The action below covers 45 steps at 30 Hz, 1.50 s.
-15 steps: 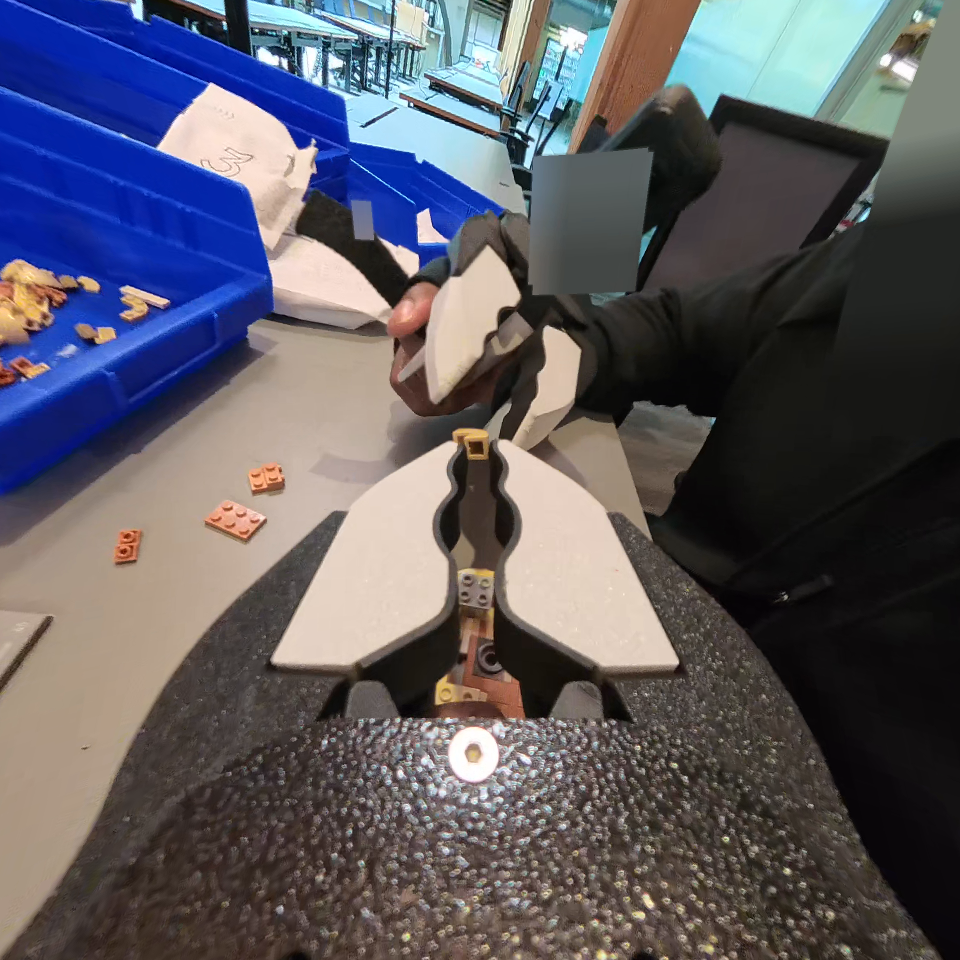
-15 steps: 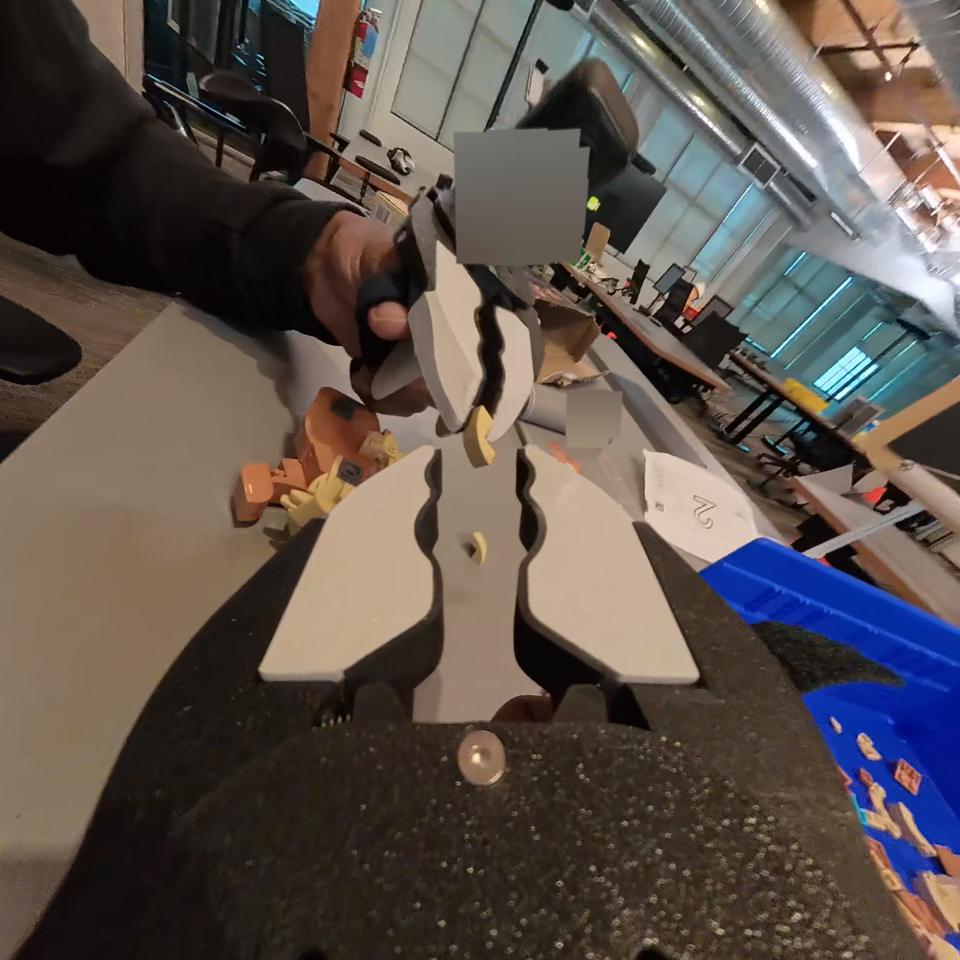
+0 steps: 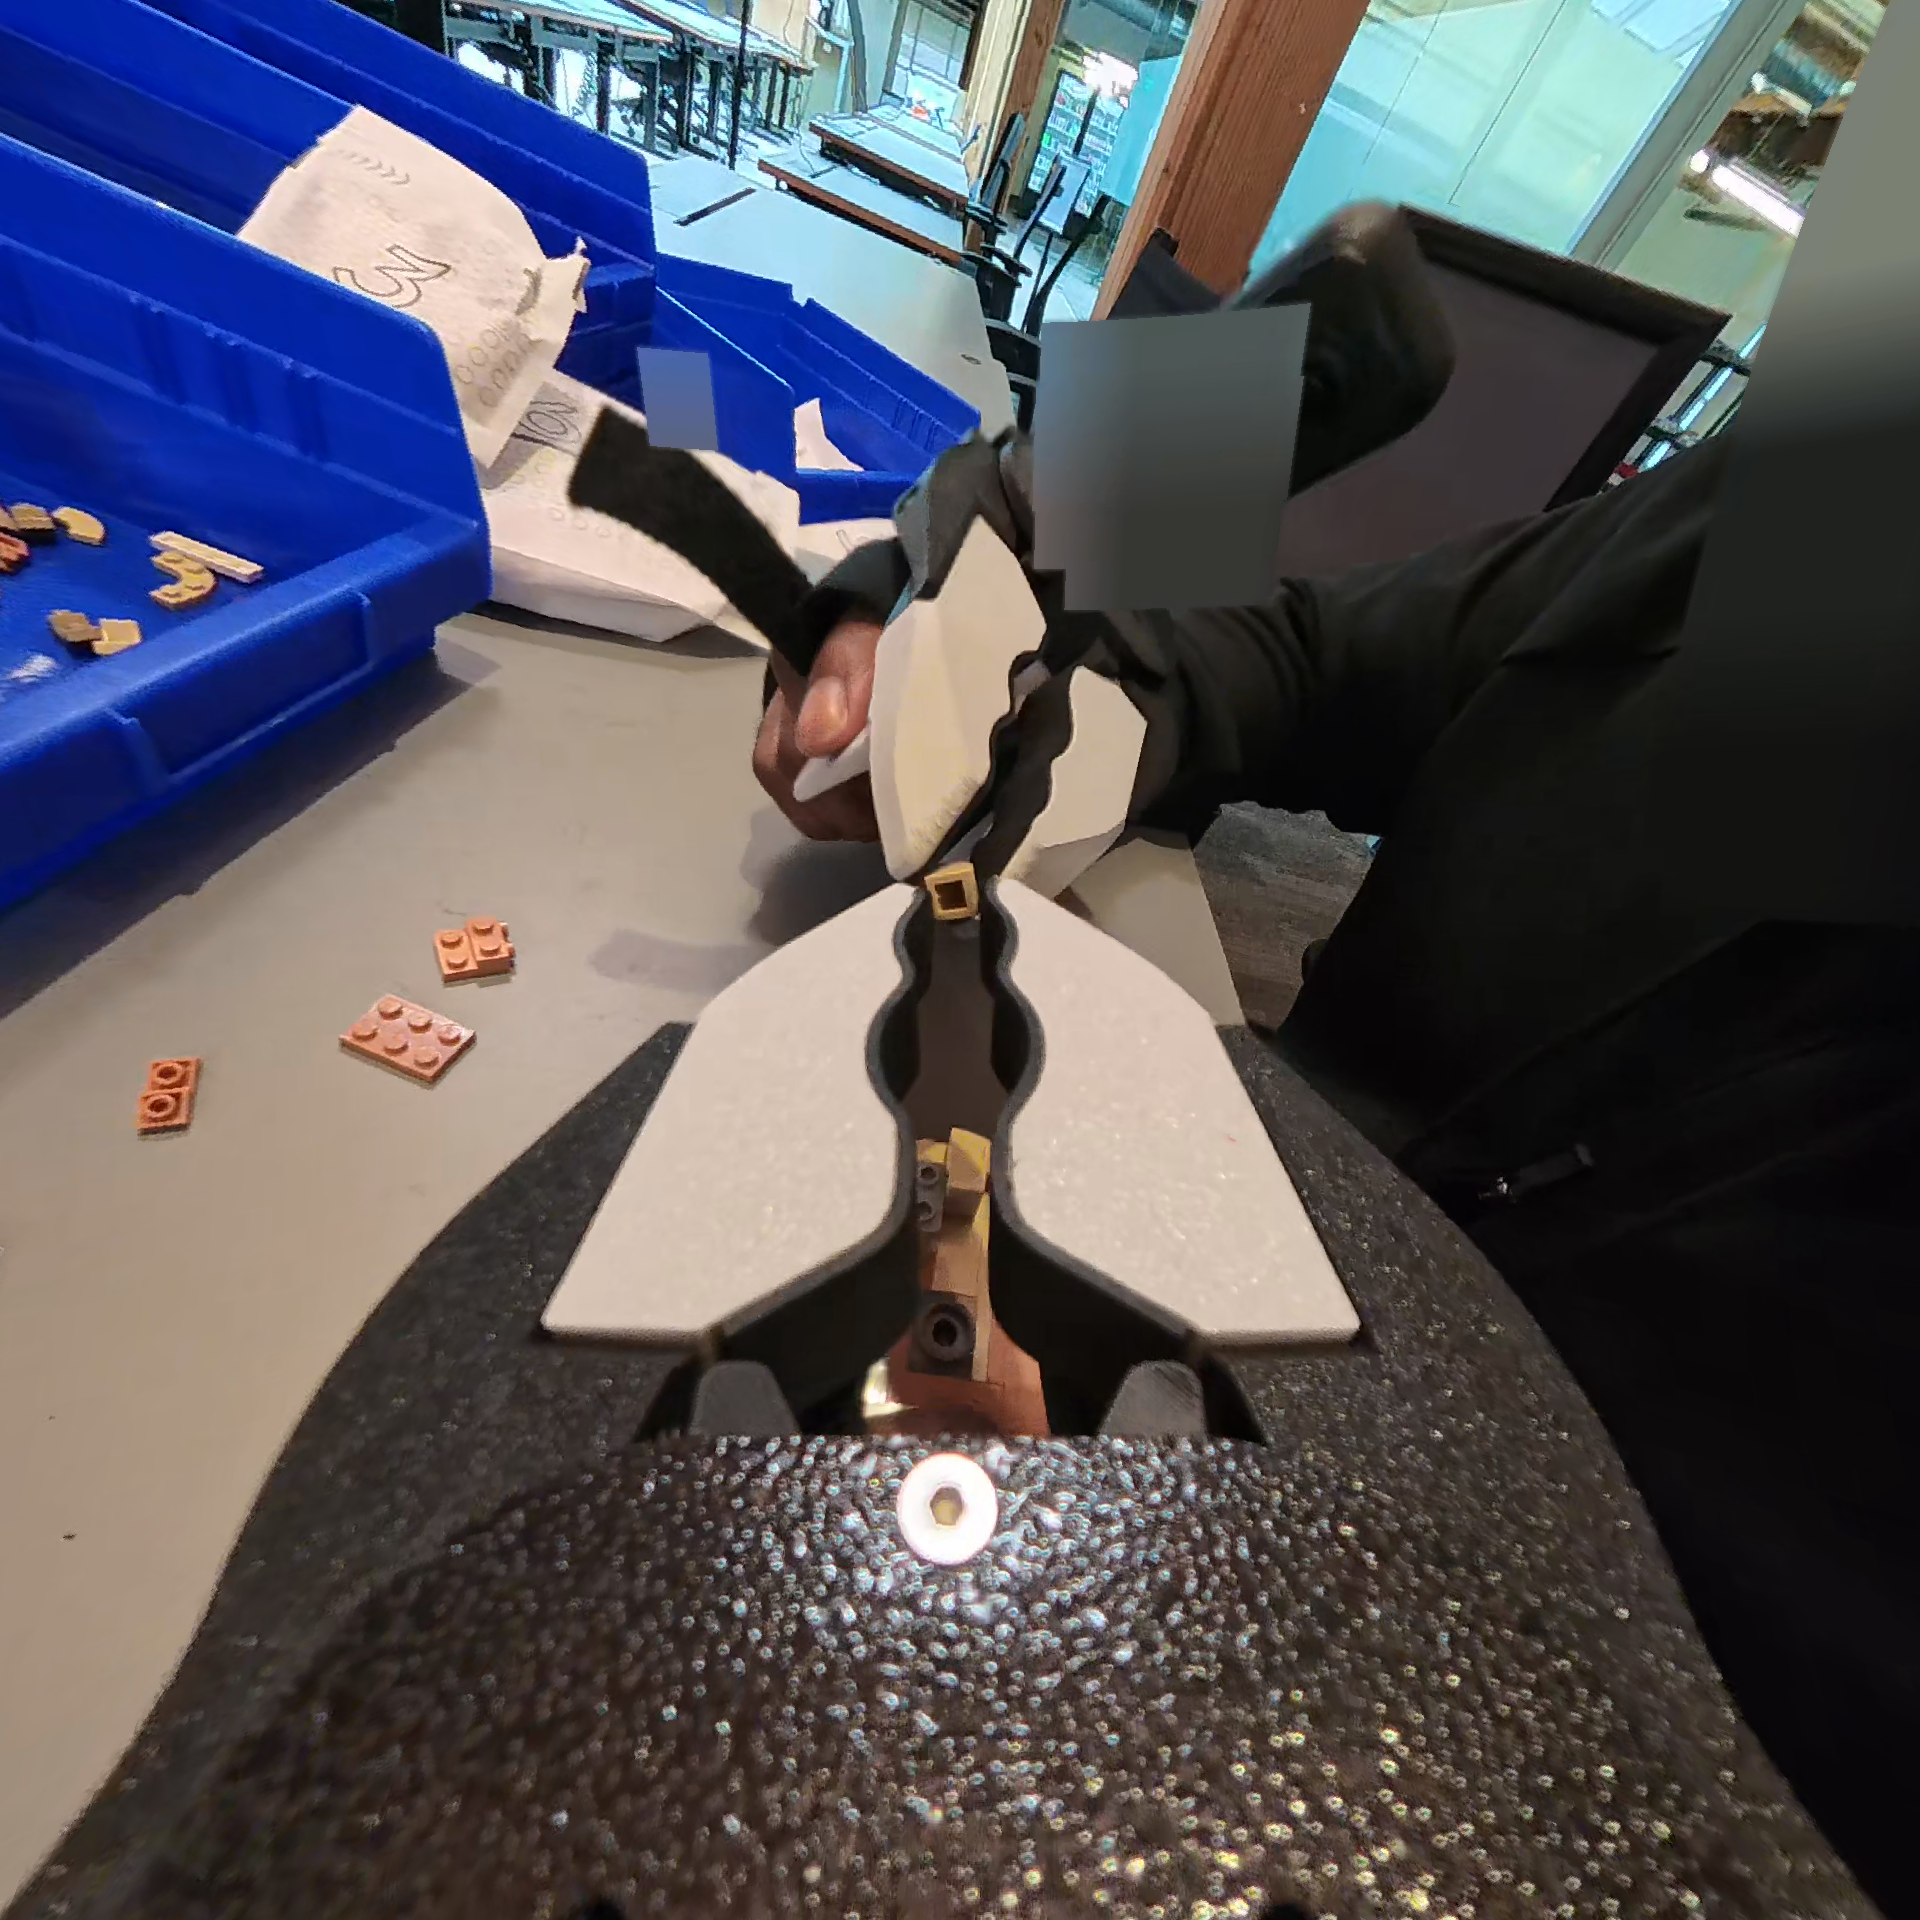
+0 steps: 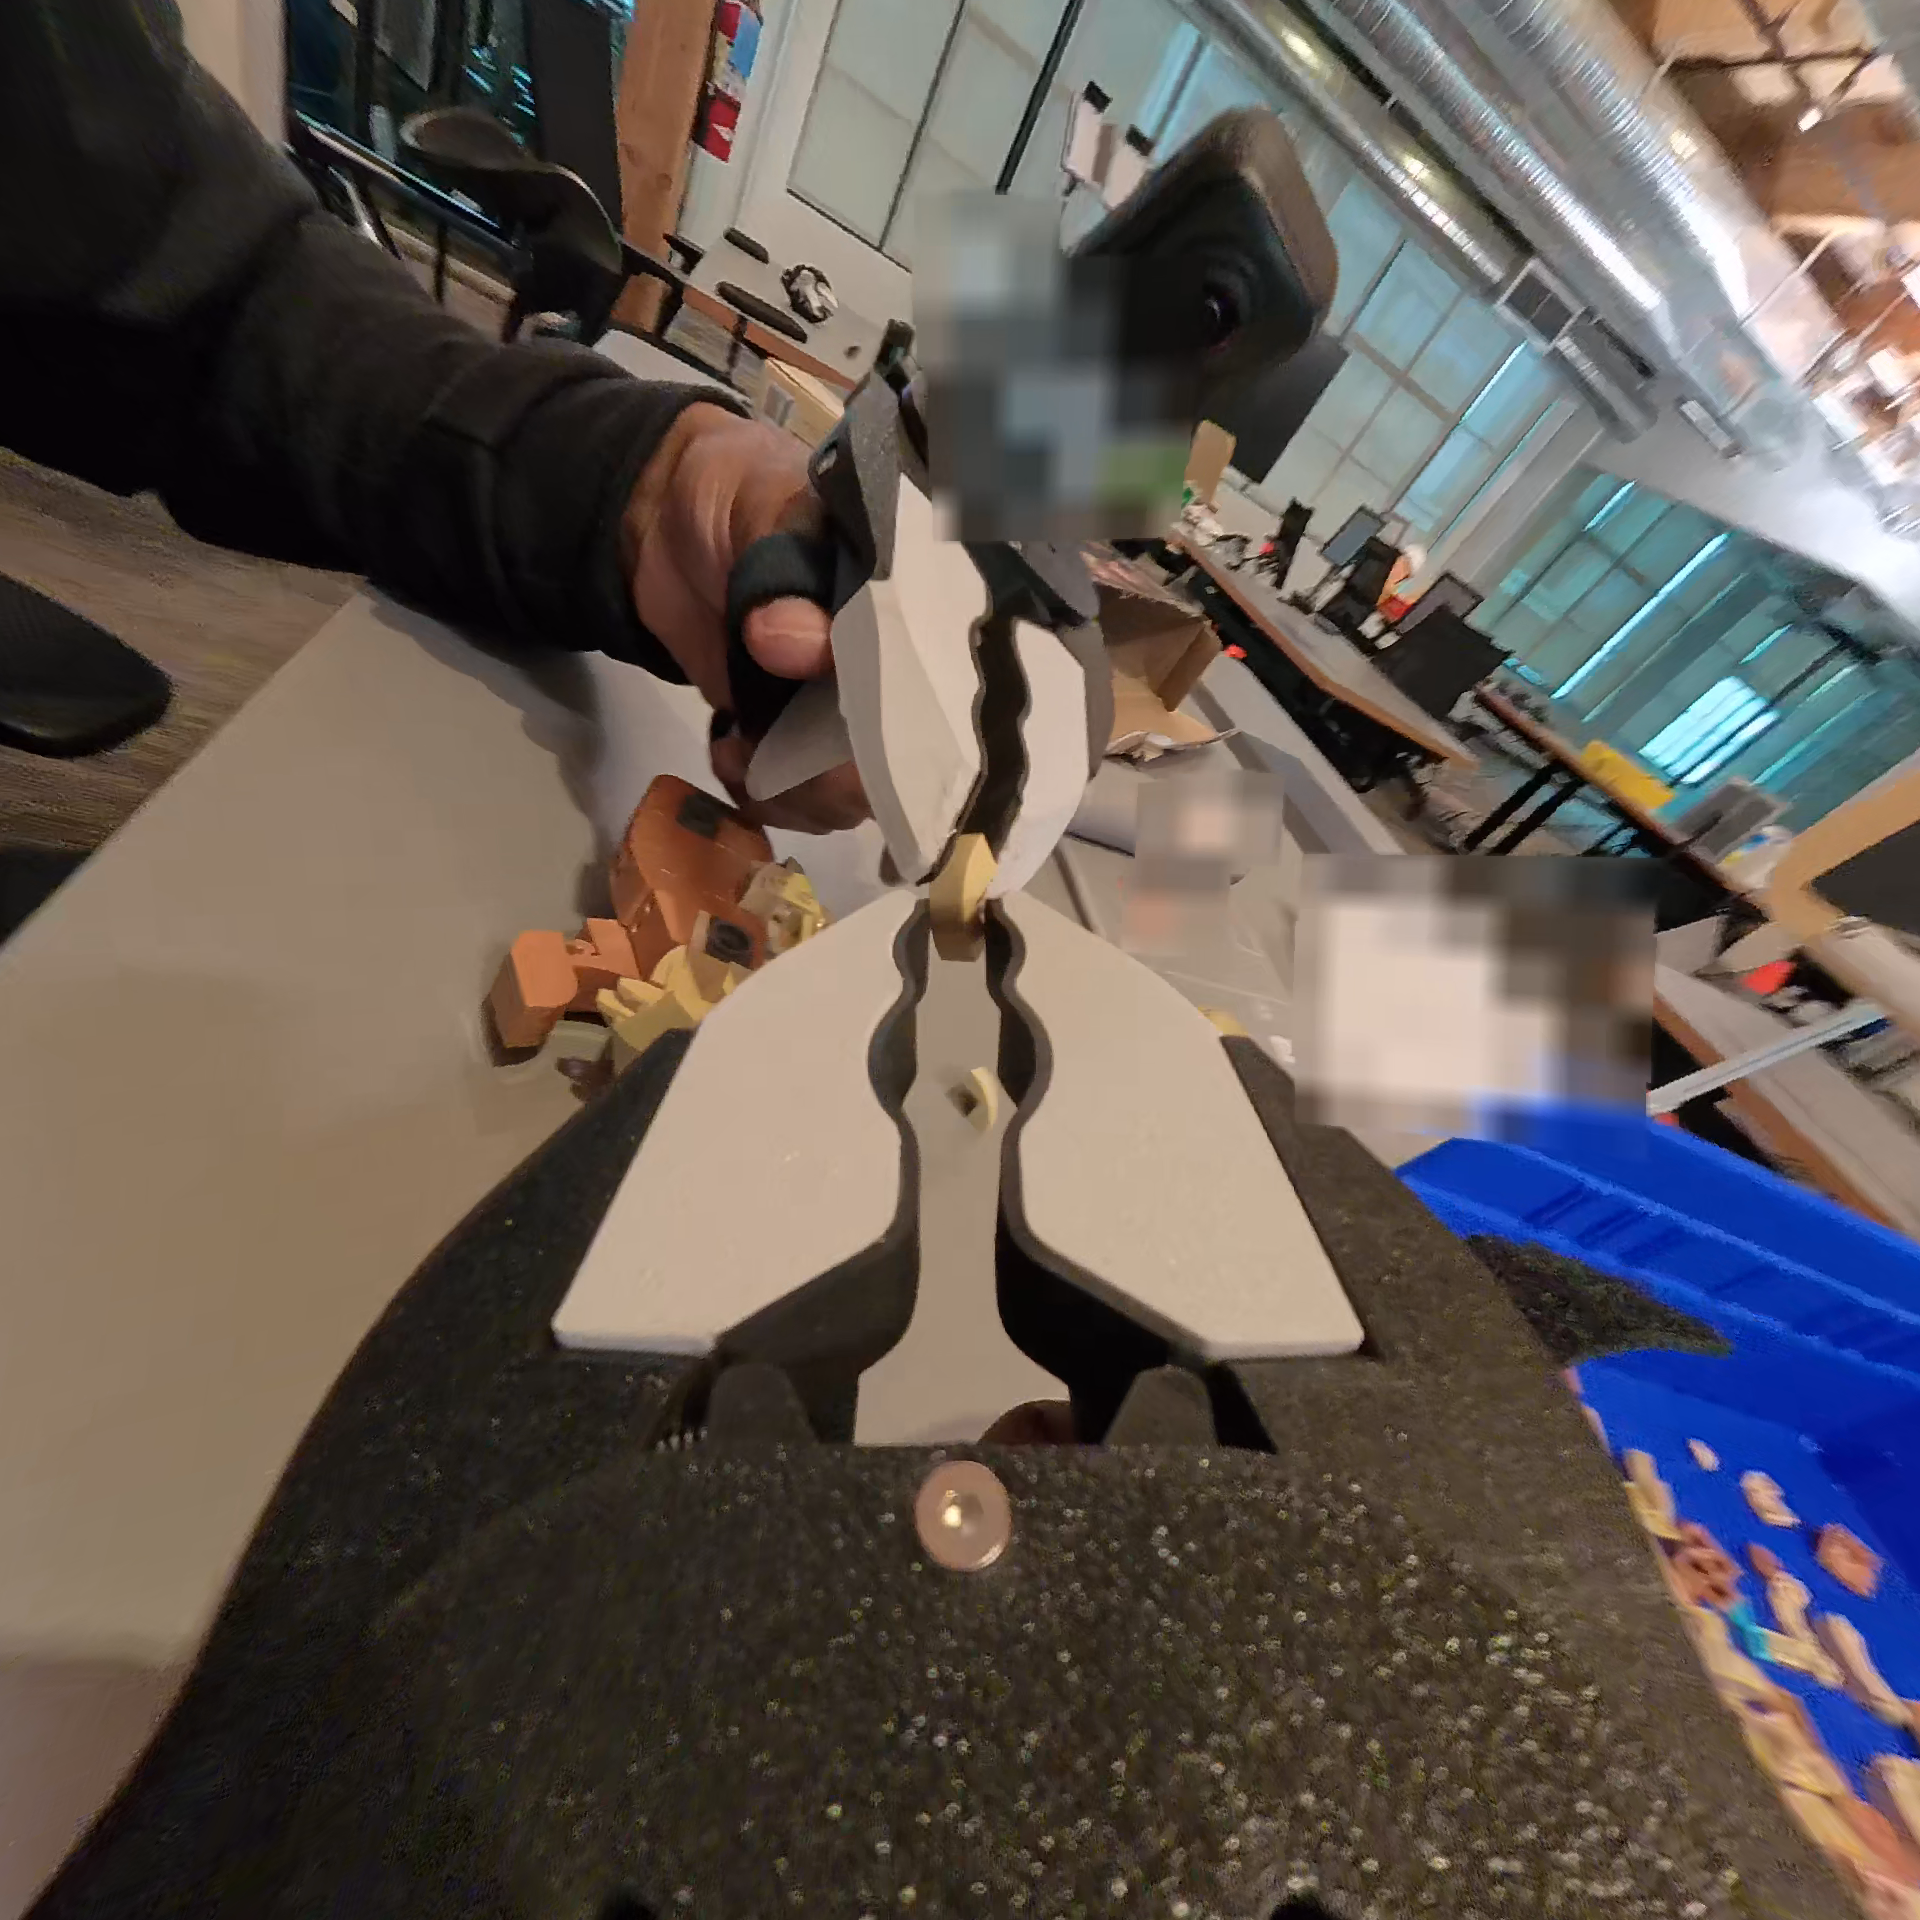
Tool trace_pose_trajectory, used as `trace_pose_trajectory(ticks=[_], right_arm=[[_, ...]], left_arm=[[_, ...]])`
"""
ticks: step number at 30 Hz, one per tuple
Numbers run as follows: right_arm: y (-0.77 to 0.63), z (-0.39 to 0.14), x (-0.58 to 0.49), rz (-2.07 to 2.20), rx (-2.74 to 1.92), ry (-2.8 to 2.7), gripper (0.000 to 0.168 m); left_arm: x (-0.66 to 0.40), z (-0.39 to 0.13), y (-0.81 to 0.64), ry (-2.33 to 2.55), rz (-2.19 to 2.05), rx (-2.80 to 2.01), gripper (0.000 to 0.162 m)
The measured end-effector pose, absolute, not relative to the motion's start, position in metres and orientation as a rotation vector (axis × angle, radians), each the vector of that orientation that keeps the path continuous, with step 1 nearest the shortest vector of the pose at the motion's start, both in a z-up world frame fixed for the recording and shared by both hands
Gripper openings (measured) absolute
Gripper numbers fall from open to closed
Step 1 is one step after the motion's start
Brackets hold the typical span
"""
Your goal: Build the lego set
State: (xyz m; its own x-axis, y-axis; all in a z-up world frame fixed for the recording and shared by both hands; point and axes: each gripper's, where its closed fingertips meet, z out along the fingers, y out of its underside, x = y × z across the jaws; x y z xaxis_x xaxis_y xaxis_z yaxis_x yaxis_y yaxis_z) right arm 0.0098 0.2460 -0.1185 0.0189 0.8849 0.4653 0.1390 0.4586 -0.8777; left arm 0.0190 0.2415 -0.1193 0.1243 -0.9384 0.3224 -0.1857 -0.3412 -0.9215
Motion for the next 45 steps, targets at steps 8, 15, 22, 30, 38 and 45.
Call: trace_pose_trajectory(ticks=[8, 15, 22, 30, 38, 45], right_arm=[[0.244, -0.134, 0.009, 1.304, -1.285, -1.437, 0.009], [0.231, -0.135, 0.011, 1.533, -1.329, -1.482, 0.009], [0.222, -0.142, 0.007, 1.476, -1.319, -1.565, 0.009], [0.226, -0.164, 0.009, 1.212, -1.358, -1.694, 0.02], [0.226, -0.17, 0.007, 1.17, -1.391, -1.722, 0.01], [0.223, -0.176, 0.005, 1.128, -1.393, -1.764, 0.01]], left_arm=[[0.007, -0.125, 0.243, 1.404, -0.757, -1.419, 0.02], [0.011, -0.132, 0.234, 1.546, -0.571, -1.272, 0.023], [0.013, -0.138, 0.228, 1.574, -0.635, -1.299, 0.009], [0.006, -0.155, 0.231, 1.595, -0.669, -1.501, 0.008], [0.002, -0.165, 0.228, 1.631, -0.67, -1.587, 0.008], [0.0, -0.174, 0.228, 1.662, -0.651, -1.617, 0.008]])
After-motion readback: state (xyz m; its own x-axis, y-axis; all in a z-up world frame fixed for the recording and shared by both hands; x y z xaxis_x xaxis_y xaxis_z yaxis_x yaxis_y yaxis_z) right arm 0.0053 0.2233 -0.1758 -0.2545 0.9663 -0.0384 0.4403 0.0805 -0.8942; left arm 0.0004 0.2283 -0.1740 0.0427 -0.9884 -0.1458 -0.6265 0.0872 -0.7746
